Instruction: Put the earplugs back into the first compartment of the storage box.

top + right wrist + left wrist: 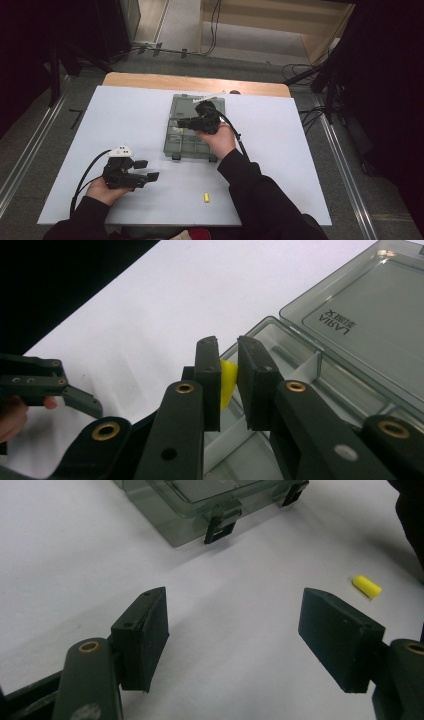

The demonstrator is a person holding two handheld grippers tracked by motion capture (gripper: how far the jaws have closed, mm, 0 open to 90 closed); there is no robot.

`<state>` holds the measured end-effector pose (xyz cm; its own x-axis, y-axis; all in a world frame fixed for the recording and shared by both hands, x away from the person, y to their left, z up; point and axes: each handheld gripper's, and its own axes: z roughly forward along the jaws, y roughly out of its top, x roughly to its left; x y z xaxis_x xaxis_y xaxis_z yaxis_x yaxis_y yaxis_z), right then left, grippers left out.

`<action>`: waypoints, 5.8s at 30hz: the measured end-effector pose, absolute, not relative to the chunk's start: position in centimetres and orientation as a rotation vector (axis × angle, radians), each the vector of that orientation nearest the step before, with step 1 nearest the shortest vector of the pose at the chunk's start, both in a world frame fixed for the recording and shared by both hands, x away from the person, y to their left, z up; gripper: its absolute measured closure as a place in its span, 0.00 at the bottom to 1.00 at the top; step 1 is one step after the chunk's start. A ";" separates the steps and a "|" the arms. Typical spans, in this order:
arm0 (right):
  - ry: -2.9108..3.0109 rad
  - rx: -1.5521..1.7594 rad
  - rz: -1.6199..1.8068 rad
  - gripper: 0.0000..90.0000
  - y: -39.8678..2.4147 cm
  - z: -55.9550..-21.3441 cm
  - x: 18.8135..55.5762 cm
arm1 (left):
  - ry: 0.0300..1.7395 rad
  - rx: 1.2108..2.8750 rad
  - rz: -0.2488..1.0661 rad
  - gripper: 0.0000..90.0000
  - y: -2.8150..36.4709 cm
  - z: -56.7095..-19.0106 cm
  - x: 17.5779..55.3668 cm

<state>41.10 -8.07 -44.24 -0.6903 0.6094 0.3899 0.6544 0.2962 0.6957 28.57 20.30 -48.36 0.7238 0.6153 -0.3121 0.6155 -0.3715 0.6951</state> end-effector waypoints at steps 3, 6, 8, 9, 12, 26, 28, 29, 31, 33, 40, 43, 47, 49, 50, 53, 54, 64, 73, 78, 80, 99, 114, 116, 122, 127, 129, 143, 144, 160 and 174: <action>-2.503 -1.209 -1.373 0.86 -7.6 -44.5 41.4 | 0.935 2.074 0.001 0.31 20.4 -48.4 28.5; -2.497 -1.218 -1.367 0.86 -7.2 -44.9 41.8 | 0.934 2.082 0.000 0.31 20.4 -48.5 28.5; -2.483 -1.224 -1.367 0.86 -6.9 -45.2 42.0 | 0.933 2.087 -0.001 0.31 20.5 -48.6 28.5; -2.484 -1.226 -1.376 0.86 -6.8 -45.3 42.1 | 0.940 2.093 0.000 0.31 20.5 -48.6 28.5; -2.500 -1.228 -1.371 0.86 -6.5 -45.7 42.3 | 0.941 2.086 0.003 0.31 20.5 -48.6 28.4; -2.560 -1.212 -1.409 0.62 -6.6 -46.5 42.6 | 0.938 2.078 0.009 0.31 20.5 -48.5 28.5; -2.586 -1.215 -1.418 0.62 -6.6 -46.3 42.5 | 0.935 2.085 0.004 0.31 20.5 -48.5 28.5; -2.593 -1.217 -1.425 0.62 -6.7 -46.3 42.6 | 0.934 2.087 0.004 0.31 20.4 -48.5 28.6; -2.587 -1.235 -1.424 0.62 -6.7 -46.5 42.7 | 0.928 2.089 0.004 0.31 20.4 -48.5 28.6; -2.593 -1.235 -1.418 0.61 -6.7 -46.6 42.7 | 0.932 2.088 0.004 0.31 20.4 -48.4 28.5; -2.563 -1.192 -1.420 0.51 -7.3 -45.9 42.1 | 0.936 2.078 0.008 0.31 20.5 -48.4 28.5; -2.561 -1.170 -1.410 0.48 -7.6 -45.6 41.8 | 0.935 2.077 0.004 0.31 20.5 -48.3 28.5; -2.601 -1.132 -1.417 0.45 -8.8 -45.0 40.5 | 0.930 2.083 0.009 0.31 20.5 -48.3 28.5; -2.599 -1.122 -1.410 0.44 -9.3 -44.8 40.1 | 0.927 2.090 0.017 0.31 20.5 -48.2 28.4; -2.603 -1.117 -1.408 0.44 -9.5 -44.7 39.9 | 0.926 2.088 0.015 0.31 20.5 -48.1 28.4; -2.604 -1.112 -1.430 0.43 -10.1 -44.4 39.2 | 0.922 2.089 0.017 0.31 20.5 -48.1 28.4; -2.601 -1.109 -1.432 0.43 -10.3 -44.3 39.0 | 0.924 2.088 0.019 0.31 20.5 -48.1 28.4; -2.604 -1.080 -1.469 0.39 -12.7 -43.8 36.4 | 0.927 2.088 0.021 0.31 20.4 -48.2 28.4; -2.617 -1.060 -1.473 0.38 -13.7 -44.0 34.9 | 0.928 2.091 0.022 0.31 20.4 -48.2 28.5; -2.613 -1.052 -1.458 0.38 -14.1 -44.4 34.3 | 0.927 2.094 0.022 0.31 20.3 -48.2 28.5; -2.617 -1.052 -1.443 0.38 -14.2 -44.4 34.1 | 0.927 2.094 0.023 0.31 20.4 -48.2 28.5; -2.622 -1.039 -1.383 0.36 -15.6 -45.6 31.3 | 0.930 2.097 0.021 0.31 20.4 -48.3 28.5; -2.617 -1.037 -1.378 0.33 -15.8 -46.4 29.3 | 0.931 2.096 0.021 0.31 20.4 -48.3 28.6; -2.629 -1.041 -1.369 0.33 -15.8 -46.5 29.0 | 0.936 2.096 0.020 0.31 20.4 -48.3 28.6; -2.641 -1.044 -1.359 0.35 -15.9 -46.9 28.0 | 0.938 2.093 0.023 0.31 20.4 -48.3 28.5; -2.638 -1.050 -1.337 0.35 -16.0 -47.5 27.4 | 0.939 2.094 0.026 0.31 20.4 -48.3 28.6; -2.632 -1.049 -1.329 0.35 -16.0 -47.8 27.2 | 0.939 2.094 0.025 0.31 20.4 -48.3 28.6; -2.640 -1.027 -1.254 0.35 -15.6 -49.0 25.8 | 0.937 2.100 0.025 0.31 20.4 -48.3 28.5; -2.637 -1.029 -1.246 0.35 -15.5 -49.1 25.7 | 0.938 2.099 0.023 0.31 20.3 -48.3 28.5; -2.694 -0.979 -1.151 0.40 -14.6 -49.9 24.7 | 0.932 2.106 0.028 0.31 20.3 -48.3 28.5; -2.736 -0.927 -1.076 0.67 -13.7 -50.5 24.0 | 0.931 2.106 0.033 0.31 20.3 -48.3 28.5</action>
